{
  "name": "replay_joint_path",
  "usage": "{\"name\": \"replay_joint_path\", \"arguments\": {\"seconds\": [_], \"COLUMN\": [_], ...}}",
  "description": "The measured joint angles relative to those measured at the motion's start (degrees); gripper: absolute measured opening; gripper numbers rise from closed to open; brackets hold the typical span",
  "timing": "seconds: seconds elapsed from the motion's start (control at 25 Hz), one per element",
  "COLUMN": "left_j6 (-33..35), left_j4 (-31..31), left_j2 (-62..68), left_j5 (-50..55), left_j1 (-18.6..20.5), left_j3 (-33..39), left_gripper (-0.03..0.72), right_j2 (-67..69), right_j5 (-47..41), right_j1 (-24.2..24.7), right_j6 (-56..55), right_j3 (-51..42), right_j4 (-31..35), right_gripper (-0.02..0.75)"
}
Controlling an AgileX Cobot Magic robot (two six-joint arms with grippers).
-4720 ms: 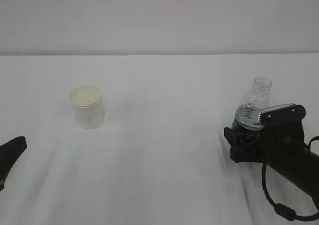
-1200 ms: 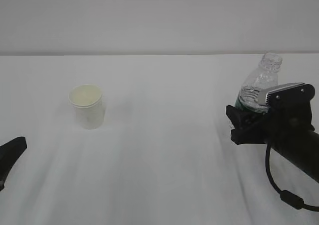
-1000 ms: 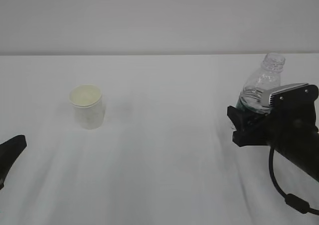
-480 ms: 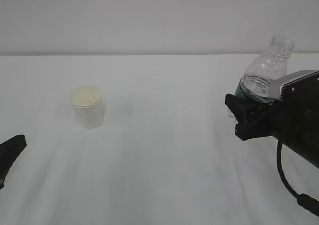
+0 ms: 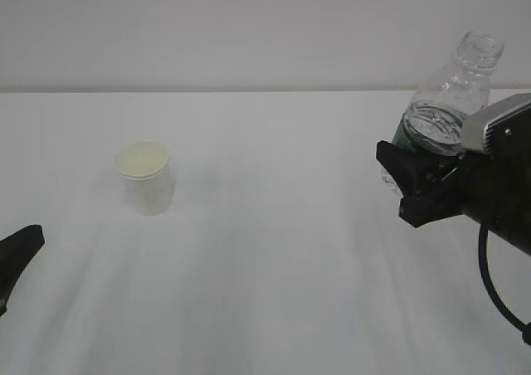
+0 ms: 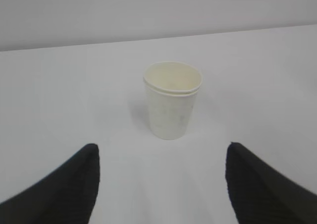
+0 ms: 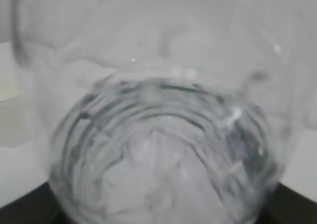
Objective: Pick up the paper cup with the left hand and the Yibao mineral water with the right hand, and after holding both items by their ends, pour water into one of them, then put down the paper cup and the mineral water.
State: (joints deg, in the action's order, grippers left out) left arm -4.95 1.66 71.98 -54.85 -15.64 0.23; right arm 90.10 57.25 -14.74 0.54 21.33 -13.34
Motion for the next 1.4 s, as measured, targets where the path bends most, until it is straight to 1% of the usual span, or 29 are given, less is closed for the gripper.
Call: {"name": "replay_joint_path", "arguments": {"seconds": [0.08,0.32,0.88,1.16,1.4], "left_j6": [0.00,0.00,0.00,0.00,0.00], "left_j4": [0.00,0.00,0.00,0.00,0.00], "left_j2": [0.00,0.00,0.00,0.00,0.00], "left_j5": [0.00,0.00,0.00,0.00,0.00], "left_j1": [0.00,0.00,0.00,0.00,0.00], "left_j3": [0.00,0.00,0.00,0.00,0.00], "left_gripper": [0.566,0.565,0.565,0.565,0.565], "right_j2": [-1.43,-5.73,-14.66,-18.80,-20.59], "right_j5": [-0.54,-5.54,-14.82,-16.91,-18.19], "right_j1": [0.00,0.00,0.00,0.00,0.00], "right_j6": [-0.54,-1.62,-2.40,-4.68,-9.59], "right_j3": [-0.04,-0.13,-0.26,-0.26,-0.26], "right_j4": [-1.35,-2.56,-3.33,-6.72,-12.10], "right_gripper": [0.480,0.480,0.480,0.480,0.480]}}
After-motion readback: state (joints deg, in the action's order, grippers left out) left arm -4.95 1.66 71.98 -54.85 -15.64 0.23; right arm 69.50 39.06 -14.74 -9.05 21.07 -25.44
